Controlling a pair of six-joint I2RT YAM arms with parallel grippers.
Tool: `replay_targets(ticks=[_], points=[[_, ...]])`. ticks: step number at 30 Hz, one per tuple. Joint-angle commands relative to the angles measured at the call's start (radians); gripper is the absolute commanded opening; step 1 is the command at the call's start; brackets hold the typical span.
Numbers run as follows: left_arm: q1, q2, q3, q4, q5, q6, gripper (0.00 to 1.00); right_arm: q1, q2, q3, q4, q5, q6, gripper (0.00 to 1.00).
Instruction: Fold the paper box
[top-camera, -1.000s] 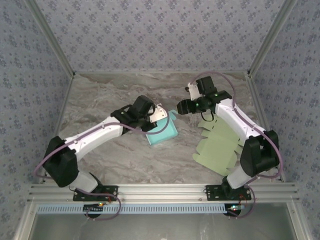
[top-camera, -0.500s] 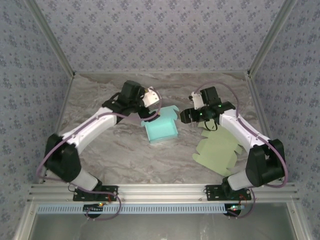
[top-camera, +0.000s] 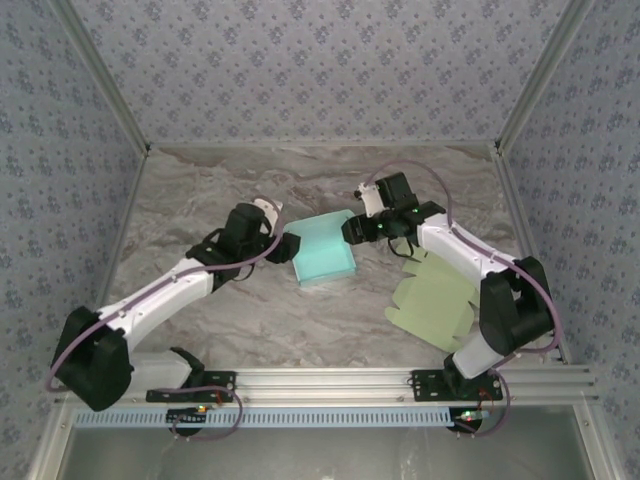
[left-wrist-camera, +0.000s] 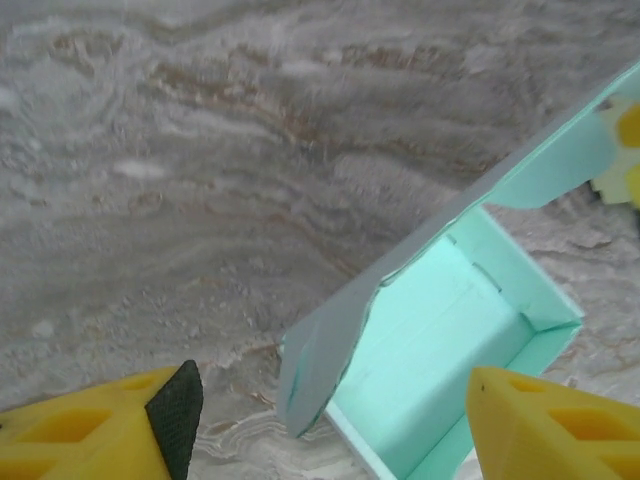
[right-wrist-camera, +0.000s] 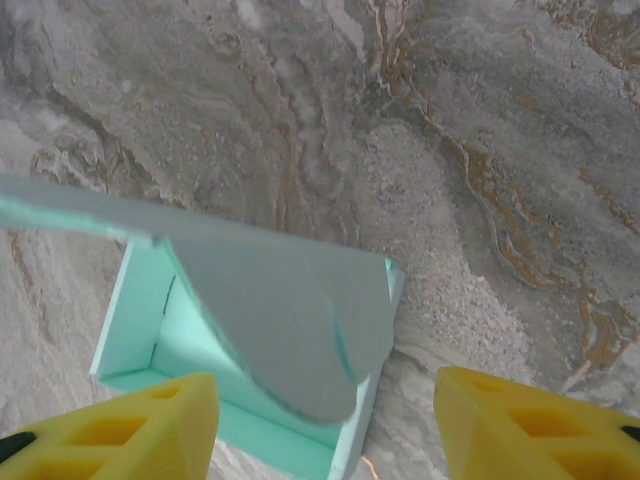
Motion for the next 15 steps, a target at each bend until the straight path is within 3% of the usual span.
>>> replay_targets(ticks=[1,10,15], points=[[-0.036,0.039,0.013,0.079,-0.091,-0.059,0.72,0.018,0.015,-0.004,0.056,0.044,0.048,0.56],[-0.056,0.123,0.031,0.109,-0.217,-0.078,0.53,0.064,0.049,0.012,0.071,0.119,0.066,0.45],[-0.057,0.125,0.033,0.115,-0.219,-0.08,0.34,0.091,0.059,0.038,0.043,0.186,0.083,0.35]])
